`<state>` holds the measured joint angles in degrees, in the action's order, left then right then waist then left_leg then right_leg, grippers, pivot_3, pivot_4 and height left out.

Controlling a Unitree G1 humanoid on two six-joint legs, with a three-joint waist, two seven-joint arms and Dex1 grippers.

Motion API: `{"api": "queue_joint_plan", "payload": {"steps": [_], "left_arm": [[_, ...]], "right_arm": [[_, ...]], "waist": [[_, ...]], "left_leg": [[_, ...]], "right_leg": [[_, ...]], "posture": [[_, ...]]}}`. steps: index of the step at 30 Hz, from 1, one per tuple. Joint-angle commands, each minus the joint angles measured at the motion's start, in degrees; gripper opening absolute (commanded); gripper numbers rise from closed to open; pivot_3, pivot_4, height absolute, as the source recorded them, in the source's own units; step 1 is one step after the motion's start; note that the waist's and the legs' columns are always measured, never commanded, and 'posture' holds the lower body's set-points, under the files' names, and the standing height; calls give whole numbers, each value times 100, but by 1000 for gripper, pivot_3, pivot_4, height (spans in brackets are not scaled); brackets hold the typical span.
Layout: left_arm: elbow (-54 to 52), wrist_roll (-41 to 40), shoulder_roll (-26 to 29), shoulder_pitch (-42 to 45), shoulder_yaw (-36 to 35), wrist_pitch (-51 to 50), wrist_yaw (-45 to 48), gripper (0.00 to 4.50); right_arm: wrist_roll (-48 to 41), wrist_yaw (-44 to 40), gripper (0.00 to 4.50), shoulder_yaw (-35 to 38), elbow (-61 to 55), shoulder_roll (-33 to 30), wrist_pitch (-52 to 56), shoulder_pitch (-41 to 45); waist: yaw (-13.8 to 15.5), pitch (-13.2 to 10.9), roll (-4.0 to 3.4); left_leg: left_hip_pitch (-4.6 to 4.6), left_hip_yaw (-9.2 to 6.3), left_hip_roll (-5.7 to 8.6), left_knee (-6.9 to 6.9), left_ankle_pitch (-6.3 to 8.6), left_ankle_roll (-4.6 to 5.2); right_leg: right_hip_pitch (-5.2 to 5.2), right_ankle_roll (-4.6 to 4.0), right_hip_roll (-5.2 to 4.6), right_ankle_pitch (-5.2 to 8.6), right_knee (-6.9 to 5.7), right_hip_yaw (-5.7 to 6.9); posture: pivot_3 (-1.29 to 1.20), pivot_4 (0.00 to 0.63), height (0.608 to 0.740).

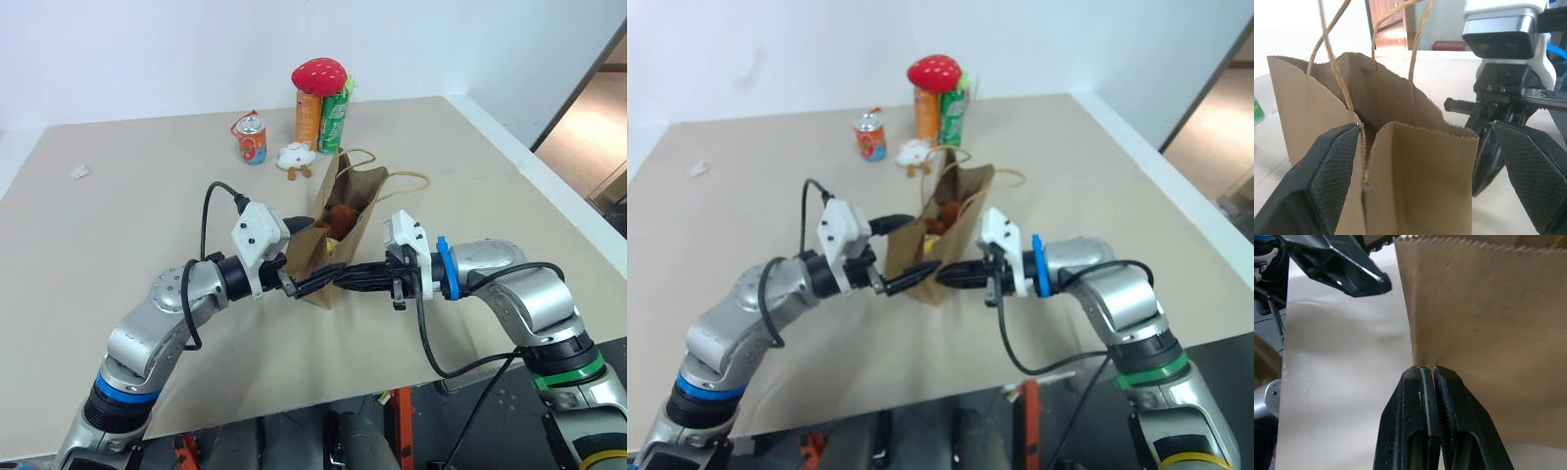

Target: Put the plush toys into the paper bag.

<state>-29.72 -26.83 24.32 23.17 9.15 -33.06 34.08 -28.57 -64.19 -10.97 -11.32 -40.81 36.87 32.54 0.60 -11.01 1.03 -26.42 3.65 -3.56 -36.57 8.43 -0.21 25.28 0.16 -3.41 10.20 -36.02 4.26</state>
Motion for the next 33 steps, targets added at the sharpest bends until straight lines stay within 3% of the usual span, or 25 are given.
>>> {"api": "queue_joint_plan", "payload": {"steps": [1,14,17,18,20,21,22,26,28,33], "left_arm": [[-65,223,117,87,22,-99,-108,4500],[374,497,-334,349,52,-99,-329,4500],[465,451,-440,431,-60,-179,-391,3876],[490,425,-449,441,-88,-222,-391,3257],[582,507,-400,446,-94,-241,-404,2813],[607,528,-386,449,-99,-246,-402,2069],[620,544,-379,449,-101,-246,-400,1925],[645,635,-280,438,-54,-221,-338,478],[644,662,-236,416,-32,-188,-303,14],[646,691,-181,446,-74,-143,-245,14]], "right_arm": [[155,150,380,-8,-94,238,-195,313],[392,149,380,-23,-73,367,-300,284],[399,152,308,-7,-122,362,-292,236],[405,151,308,-5,-129,358,-298,224],[417,153,308,3,-141,344,-308,198],[420,154,308,10,-148,335,-314,186],[420,153,308,17,-156,328,-318,174],[408,140,308,50,-182,285,-322,130],[403,134,308,59,-190,266,-330,111],[373,116,308,90,-196,238,-351,86]], "waist": [[-1,0,0],[0,0,0],[-1,0,0],[-1,0,0],[-1,0,0],[-1,0,0],[-1,0,0],[-1,0,0],[-1,0,0],[-1,0,0]], "left_leg": [[0,2,0,0,0,0],[1,7,2,0,0,0],[2,7,2,-1,0,0],[2,8,2,-1,0,0],[2,8,3,-1,0,1],[3,8,3,-1,-1,1],[3,8,2,-1,-1,1],[3,8,3,-1,-1,1],[3,9,3,-1,-1,1],[5,11,3,-1,0,1]], "right_leg": [[0,0,0,0,0,-3],[2,0,4,0,-2,-15],[1,0,4,-1,-2,-16],[1,0,4,-1,-3,-18],[1,0,5,-1,-3,-19],[1,1,6,-1,-4,-19],[1,1,6,-1,-4,-19],[1,1,6,-1,-5,-22],[1,1,7,-1,-5,-23],[1,1,7,-1,-5,-27]], "posture": [[0,150,740],[0,150,740],[0,150,740],[0,150,740],[0,150,740],[0,150,740],[0,150,740],[0,150,740],[0,150,740],[0,150,740]]}}
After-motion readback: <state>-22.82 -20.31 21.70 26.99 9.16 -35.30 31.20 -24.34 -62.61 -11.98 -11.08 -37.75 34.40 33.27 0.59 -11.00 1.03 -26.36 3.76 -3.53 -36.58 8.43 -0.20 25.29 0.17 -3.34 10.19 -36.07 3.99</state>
